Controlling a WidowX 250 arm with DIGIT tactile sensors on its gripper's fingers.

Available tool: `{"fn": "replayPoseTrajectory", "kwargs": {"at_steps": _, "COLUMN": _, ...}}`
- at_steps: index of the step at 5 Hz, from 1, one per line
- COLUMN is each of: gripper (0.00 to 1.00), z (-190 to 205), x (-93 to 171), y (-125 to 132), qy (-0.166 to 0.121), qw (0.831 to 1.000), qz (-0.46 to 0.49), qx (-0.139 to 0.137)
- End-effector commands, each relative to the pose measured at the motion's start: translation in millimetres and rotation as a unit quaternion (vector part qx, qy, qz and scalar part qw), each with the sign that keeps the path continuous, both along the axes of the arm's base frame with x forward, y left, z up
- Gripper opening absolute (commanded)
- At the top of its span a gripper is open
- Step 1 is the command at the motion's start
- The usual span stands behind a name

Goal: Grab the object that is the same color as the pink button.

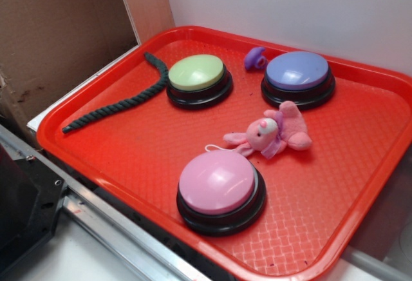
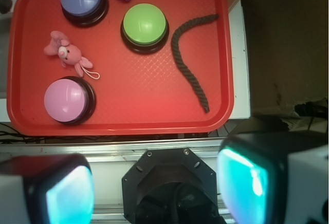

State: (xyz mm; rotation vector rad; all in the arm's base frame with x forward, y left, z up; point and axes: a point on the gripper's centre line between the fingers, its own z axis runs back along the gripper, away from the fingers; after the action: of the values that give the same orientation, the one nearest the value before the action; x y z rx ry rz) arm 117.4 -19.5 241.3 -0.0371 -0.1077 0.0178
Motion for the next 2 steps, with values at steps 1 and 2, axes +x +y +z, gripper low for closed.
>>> {"fn": "replayPoseTrajectory", "kwargs": {"at_steps": 1, "gripper": 1.0, "z": 0, "x": 0, "y": 0, "qy": 0.0, "qw": 1.0, "qz": 0.0, "qx": 0.0}}
{"fn": "replayPoseTrajectory", "kwargs": {"at_steps": 2, "gripper": 1.0, "z": -15, "x": 25, "y": -5, "qy": 0.022, "qw": 0.999, "qz": -0.022, "qx": 0.004}}
